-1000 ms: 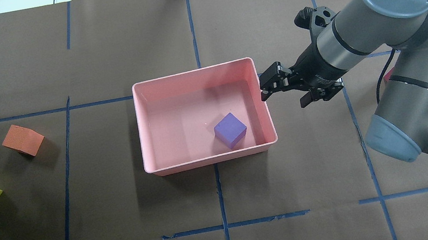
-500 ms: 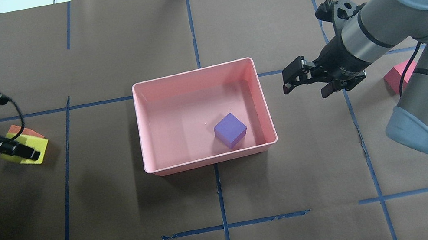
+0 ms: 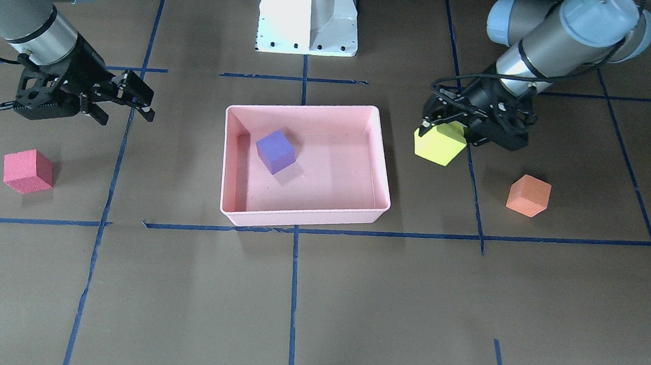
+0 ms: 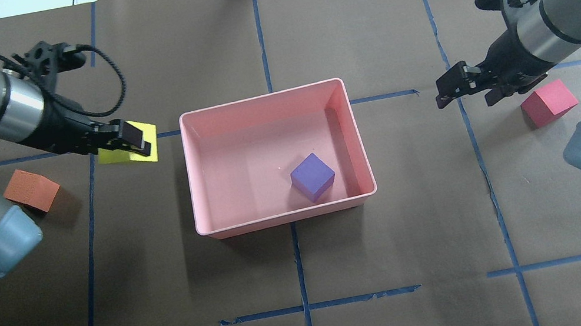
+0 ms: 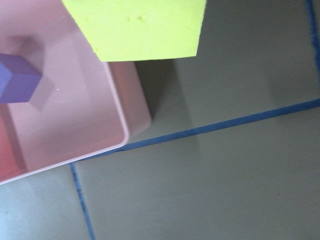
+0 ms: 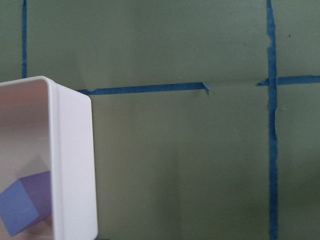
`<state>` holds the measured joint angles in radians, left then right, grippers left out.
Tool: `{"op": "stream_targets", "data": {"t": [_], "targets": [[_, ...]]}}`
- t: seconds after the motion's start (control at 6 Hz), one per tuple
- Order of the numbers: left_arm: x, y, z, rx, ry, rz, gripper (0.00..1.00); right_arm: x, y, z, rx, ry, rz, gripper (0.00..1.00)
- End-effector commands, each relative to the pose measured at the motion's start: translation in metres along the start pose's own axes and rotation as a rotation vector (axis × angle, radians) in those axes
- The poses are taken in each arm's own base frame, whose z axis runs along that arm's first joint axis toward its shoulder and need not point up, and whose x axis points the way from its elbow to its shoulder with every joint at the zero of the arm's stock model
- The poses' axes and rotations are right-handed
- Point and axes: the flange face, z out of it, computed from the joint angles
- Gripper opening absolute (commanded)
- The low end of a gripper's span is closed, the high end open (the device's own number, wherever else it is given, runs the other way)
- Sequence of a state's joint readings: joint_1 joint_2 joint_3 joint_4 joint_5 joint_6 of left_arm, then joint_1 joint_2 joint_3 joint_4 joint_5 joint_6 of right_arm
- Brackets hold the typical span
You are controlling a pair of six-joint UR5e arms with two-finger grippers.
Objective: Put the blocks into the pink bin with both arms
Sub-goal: 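Place the yellow-green cube in the bin while the right gripper reaches the pink cube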
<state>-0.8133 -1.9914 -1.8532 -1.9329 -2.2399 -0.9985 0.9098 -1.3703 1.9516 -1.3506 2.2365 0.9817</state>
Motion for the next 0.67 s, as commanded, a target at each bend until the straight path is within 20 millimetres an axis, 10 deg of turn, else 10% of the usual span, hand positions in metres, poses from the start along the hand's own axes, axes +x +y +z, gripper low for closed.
{"op": "stream_targets", "data": {"t": [0.0, 0.5], "targets": [[0.055, 0.012, 0.056, 0.033, -0.027, -0.035, 0.19, 0.067, -0.015, 0.003, -0.007, 0.073, -0.094, 1.00], [0.077, 0.007, 0.096, 0.002, -0.037, -0.027, 1.00, 0.160, -0.023, 0.021, -0.054, 0.171, -0.232, 1.00]]}}
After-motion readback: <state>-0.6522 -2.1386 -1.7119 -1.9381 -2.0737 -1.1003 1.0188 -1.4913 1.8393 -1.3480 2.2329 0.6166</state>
